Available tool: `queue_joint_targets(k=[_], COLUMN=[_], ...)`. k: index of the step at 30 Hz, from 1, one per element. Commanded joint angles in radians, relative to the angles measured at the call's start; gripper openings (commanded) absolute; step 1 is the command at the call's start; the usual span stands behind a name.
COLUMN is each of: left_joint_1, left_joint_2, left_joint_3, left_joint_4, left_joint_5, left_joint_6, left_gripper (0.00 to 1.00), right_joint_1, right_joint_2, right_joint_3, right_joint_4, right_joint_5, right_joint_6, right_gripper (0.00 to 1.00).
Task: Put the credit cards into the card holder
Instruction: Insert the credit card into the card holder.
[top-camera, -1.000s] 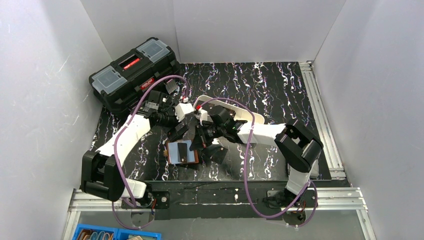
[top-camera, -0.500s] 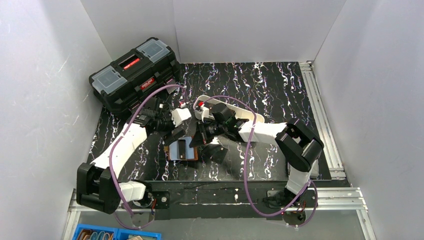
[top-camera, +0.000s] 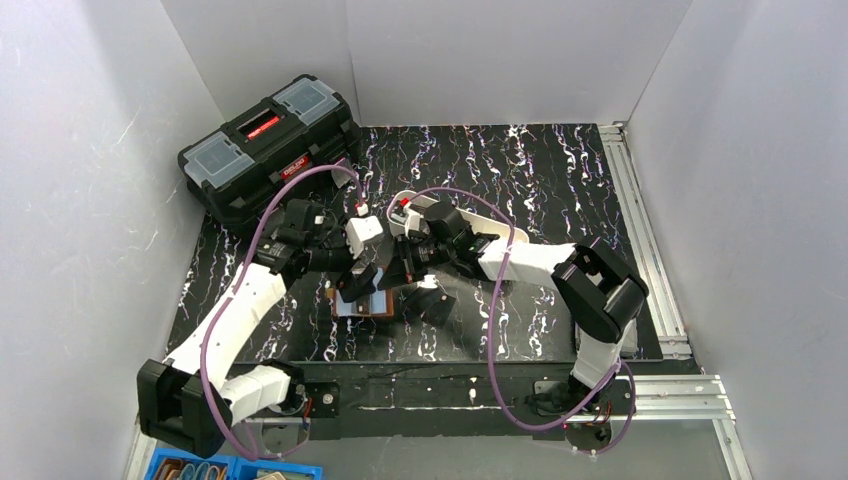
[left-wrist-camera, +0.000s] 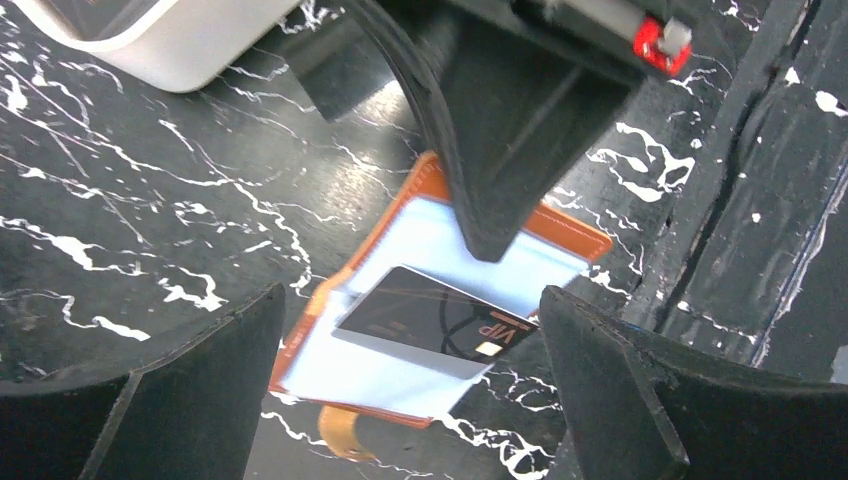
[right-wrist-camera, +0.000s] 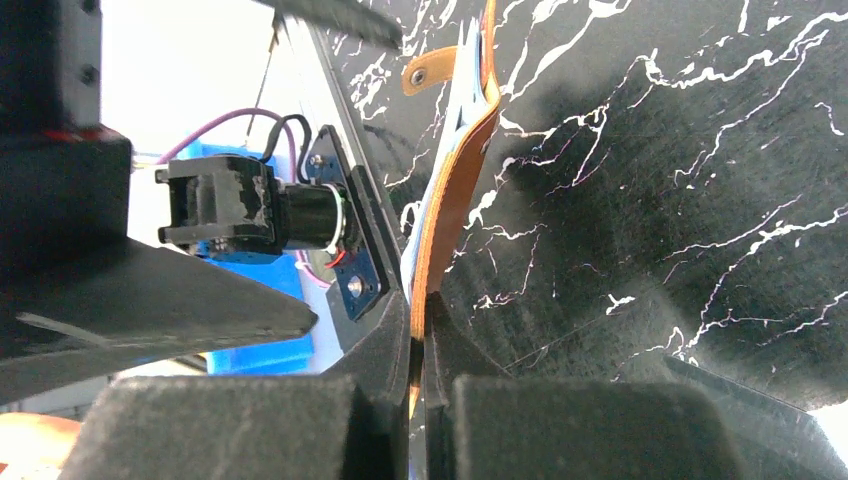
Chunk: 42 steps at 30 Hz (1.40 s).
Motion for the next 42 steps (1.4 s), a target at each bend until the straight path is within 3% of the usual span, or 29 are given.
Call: queue_joint_targets(k=[1,13,19,32,42], left_joint_1=[-0.008,-0.041,-0.088,-0.094,-0.093], left_joint_2=[-0.045,-0.088,-0.128,-0.12,-0.116], left_joint_3=[-0.042,-0.089,-0.145,-0.14,-0.13], left_joint_4=[0.005,0.096,0.178,0.171,0.144], left_joint_5=[0.051,-0.056,-0.182,-0.344,-0.357], left_joint_6=[-0.012,-0.041,-0.021,-0.035,-0.028], left_gripper=[0.99,0.99,0.99,0.99,0.99], right_joint_1=[-0.025,-0.029,-0.029,-0.029,-0.031], right_joint_2=[-0.009,0.0,0.0,-0.036,-0.091], right_joint_3=[0.047,0.075,0.111,0.077,0.004], right_joint_4=[0.062,0.068,0.012,0.023,0.061], right_joint_5=[-0.049,-0.072,-0.066,-0.071,-0.061], right_joint_6=[0.057,0.109,0.104,0.073,0.055], right_gripper=[0.01,0.01,0.01,0.01,0.01])
